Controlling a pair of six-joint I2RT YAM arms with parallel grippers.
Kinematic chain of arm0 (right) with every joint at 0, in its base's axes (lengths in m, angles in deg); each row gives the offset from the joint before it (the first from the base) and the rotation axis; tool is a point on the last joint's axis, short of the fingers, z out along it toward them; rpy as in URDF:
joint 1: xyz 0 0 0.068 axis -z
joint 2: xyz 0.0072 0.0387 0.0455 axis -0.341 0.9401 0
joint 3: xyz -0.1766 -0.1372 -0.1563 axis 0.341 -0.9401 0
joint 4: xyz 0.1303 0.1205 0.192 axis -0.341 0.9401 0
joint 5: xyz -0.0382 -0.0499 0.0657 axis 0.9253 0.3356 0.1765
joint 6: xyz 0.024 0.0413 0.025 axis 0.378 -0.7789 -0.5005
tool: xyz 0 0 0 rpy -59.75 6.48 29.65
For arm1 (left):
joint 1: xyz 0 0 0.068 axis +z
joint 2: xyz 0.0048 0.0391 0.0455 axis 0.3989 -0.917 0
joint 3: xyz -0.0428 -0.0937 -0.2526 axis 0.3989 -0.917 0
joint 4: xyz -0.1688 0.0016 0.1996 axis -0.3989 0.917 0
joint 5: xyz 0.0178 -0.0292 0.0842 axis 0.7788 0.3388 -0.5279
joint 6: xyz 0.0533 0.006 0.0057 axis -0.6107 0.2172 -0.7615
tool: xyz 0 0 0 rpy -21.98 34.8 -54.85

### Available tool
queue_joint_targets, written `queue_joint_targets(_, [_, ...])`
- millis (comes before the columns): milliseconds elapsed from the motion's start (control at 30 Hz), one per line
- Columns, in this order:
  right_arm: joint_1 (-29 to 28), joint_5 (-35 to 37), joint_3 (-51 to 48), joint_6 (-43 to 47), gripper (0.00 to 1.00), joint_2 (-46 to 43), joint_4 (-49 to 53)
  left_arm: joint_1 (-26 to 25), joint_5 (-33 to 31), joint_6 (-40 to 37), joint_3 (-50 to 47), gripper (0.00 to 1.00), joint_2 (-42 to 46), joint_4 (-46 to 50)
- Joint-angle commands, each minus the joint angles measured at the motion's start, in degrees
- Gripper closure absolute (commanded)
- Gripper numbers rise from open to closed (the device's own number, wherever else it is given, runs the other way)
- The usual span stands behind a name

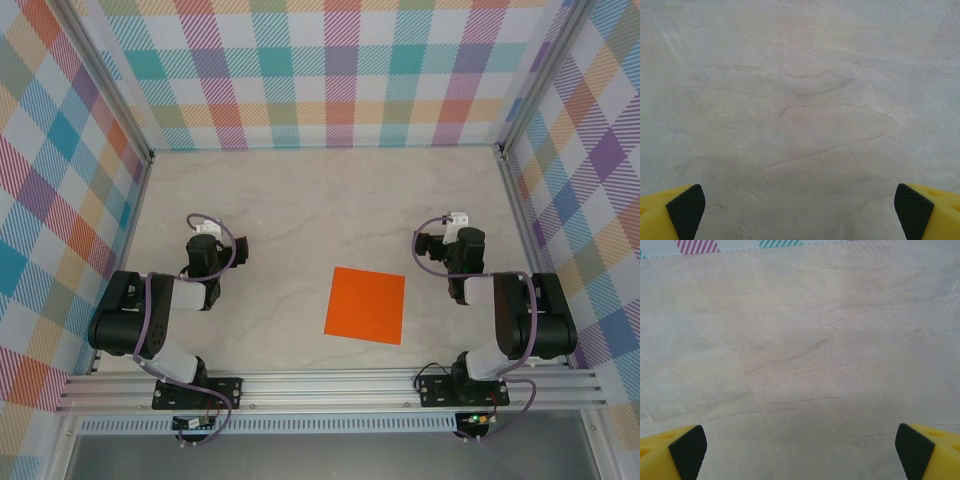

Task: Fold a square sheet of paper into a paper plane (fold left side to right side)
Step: Pick up the square sheet of paper from the bottom-center of the table.

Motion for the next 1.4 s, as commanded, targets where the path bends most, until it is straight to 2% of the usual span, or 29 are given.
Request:
queue_joint_targets(0, [0.2, -1.3, 0.7, 0.3, 0.00, 0.2, -2.0, 0.7, 0.9, -0.5, 0.9, 0.00, 0.0, -2.1])
queue_joint_targets(500, [0.2, -1.3, 0.9, 0.1, 0.00, -0.1, -1.7, 1.0, 1.1, -0.3, 0.9, 0.00, 1.6, -1.1])
queue_joint_targets(567, [0.2, -1.9, 3.8, 0.4, 0.00, -3.1, 5.7, 0.9, 0.8, -0.3, 2.5, 0.00, 8.4, 7.5])
queue_joint_targets(633, [0.2, -2.7, 8.6, 0.5, 0.00, -7.9, 19.6, 0.9, -0.6, 1.7, 5.1, 0.00, 16.7, 17.6])
queue_joint_targets(667, [0.2, -2.8, 9.7, 0.2, 0.00, -9.8, 22.8, 0.8, 0.0, 2.7, 6.9, 0.00, 20.0, 21.6])
queue_joint_targets(800, [0.0, -2.5, 16.8, -4.0, 0.00, -17.3, 40.9, -0.6, 9.4, 11.5, 16.3, 0.00, 27.0, 41.2])
queue_joint_targets(933, [-0.8, -2.6, 25.9, -10.1, 0.00, -19.2, 63.5, -8.4, 17.8, 19.3, 21.3, 0.00, 25.8, 51.1])
queue_joint_targets(1067, [-3.4, -4.5, 29.5, -14.6, 0.00, -18.3, 77.6, -20.1, 21.8, 22.9, 25.1, 0.00, 20.9, 55.6])
queue_joint_targets(1200, [-9.9, -4.1, 27.7, -16.8, 0.00, -16.0, 80.4, -29.1, 26.5, 27.4, 27.8, 0.00, 13.8, 55.9])
queue_joint_targets(1367, [-17.7, -2.9, 25.8, -21.6, 0.00, -10.1, 78.1, -38.3, 32.4, 31.0, 30.6, 0.03, 3.8, 54.1])
